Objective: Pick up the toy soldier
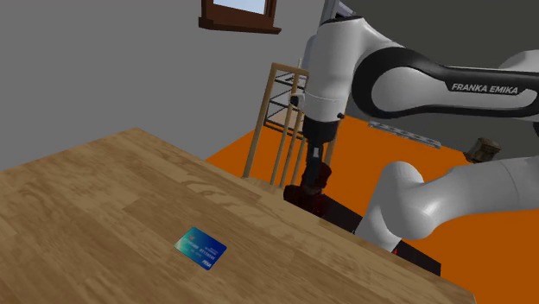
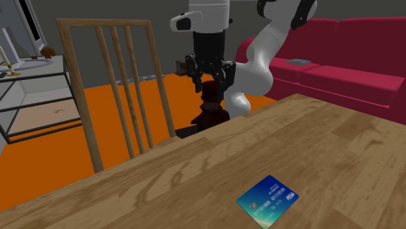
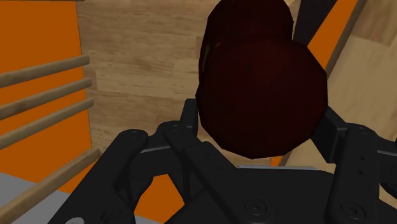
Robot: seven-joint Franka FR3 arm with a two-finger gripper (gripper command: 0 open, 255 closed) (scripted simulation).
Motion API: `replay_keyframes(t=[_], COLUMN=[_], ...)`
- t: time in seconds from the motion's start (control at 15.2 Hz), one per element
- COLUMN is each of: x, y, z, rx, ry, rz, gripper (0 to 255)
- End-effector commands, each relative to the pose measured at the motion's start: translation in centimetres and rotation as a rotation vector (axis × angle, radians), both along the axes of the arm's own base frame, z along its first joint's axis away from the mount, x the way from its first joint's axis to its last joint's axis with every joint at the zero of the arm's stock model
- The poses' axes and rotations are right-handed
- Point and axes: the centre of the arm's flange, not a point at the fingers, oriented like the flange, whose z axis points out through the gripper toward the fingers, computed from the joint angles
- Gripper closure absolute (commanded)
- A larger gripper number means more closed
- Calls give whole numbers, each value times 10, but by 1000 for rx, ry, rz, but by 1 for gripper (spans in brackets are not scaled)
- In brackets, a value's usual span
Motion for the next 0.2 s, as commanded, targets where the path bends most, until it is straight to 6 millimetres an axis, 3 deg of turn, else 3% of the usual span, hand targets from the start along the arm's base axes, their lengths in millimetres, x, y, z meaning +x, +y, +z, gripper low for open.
replay_keyframes(t=[0.0, 0.13], x=[0, 0], y=[1, 0], z=[11, 12], rx=[0, 0], ry=[-1, -1], rz=[0, 0], gripper=[255, 255])
